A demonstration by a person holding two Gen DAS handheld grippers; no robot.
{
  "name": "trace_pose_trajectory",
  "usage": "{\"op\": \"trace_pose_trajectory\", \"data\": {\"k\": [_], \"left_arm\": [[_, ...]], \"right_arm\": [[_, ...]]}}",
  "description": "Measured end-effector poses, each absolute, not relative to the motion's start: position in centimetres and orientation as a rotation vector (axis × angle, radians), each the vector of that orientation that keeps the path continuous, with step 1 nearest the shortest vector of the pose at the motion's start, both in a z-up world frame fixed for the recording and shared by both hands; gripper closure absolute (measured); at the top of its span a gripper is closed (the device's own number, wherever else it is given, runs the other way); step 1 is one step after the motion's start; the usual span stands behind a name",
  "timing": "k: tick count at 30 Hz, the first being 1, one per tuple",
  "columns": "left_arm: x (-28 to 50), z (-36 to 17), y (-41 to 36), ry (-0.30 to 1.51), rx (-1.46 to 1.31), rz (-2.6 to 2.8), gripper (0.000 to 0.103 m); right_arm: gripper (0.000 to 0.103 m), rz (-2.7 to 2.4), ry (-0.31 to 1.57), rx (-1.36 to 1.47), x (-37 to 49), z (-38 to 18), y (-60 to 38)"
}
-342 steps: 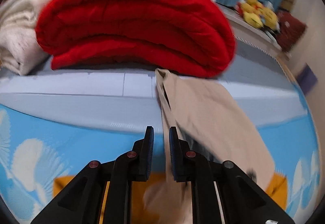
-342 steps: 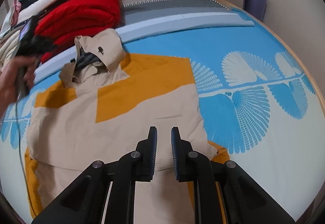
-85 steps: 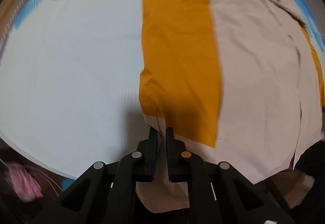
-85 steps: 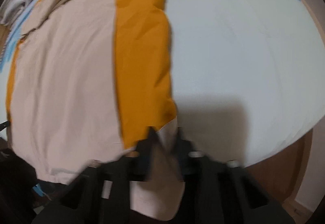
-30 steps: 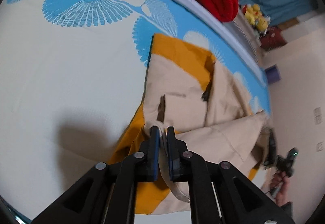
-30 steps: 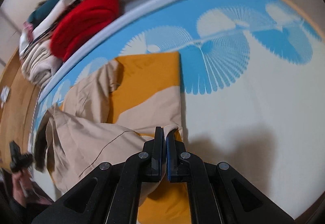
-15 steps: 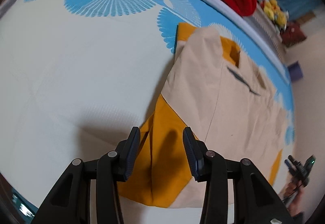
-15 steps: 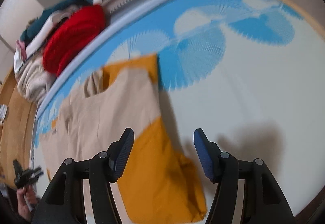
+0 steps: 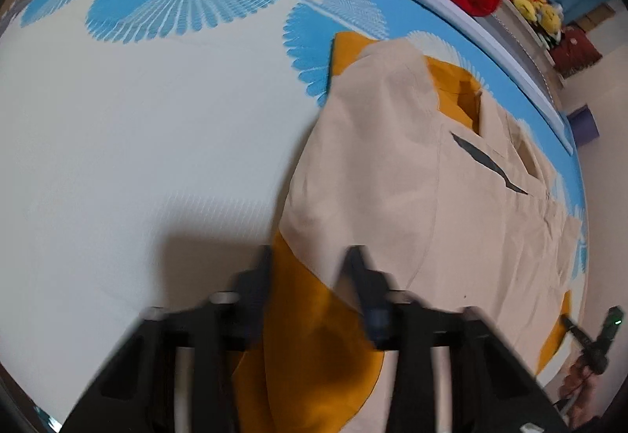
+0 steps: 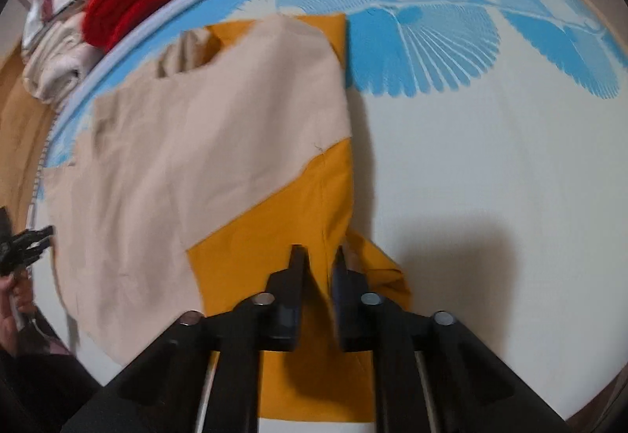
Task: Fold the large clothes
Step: 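Lift the hem with both grippers and fold it up toward the hood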
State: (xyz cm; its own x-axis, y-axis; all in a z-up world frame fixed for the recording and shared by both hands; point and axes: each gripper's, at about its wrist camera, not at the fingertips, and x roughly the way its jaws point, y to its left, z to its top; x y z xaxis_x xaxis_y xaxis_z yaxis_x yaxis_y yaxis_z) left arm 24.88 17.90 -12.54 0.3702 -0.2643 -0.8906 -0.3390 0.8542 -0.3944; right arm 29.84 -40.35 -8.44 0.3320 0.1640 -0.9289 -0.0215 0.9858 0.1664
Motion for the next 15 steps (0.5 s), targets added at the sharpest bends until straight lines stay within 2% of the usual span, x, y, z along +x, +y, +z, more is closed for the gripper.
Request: {"op": "trace_pose_trajectory", "data": {"k": [5, 9, 13, 15], "left_arm": [[25.0, -7.7, 18.4, 1.039, -0.516, 0.061, 0.1], [25.0, -3.9, 18.8, 0.872, -0.498, 0.071, 0.1], [26.9, -3.7, 19.4, 0.822, -0.528, 0.102, 0.1], [28.6, -5.3, 19.7, 0.868, -0.572, 0.108, 0.094]], "right_arm": [[0.1, 0.169, 1.057, 0.09, 29.0, -4.2, -39.4], [0.1, 0.167, 0.819, 0.118, 28.6, 0.4, -39.2], [0.1, 0.104, 0.704, 0.059, 30.4, 1.8, -37.6], [0.1, 0.076, 0.721, 0.06, 31.8, 1.0, -37.0]]}}
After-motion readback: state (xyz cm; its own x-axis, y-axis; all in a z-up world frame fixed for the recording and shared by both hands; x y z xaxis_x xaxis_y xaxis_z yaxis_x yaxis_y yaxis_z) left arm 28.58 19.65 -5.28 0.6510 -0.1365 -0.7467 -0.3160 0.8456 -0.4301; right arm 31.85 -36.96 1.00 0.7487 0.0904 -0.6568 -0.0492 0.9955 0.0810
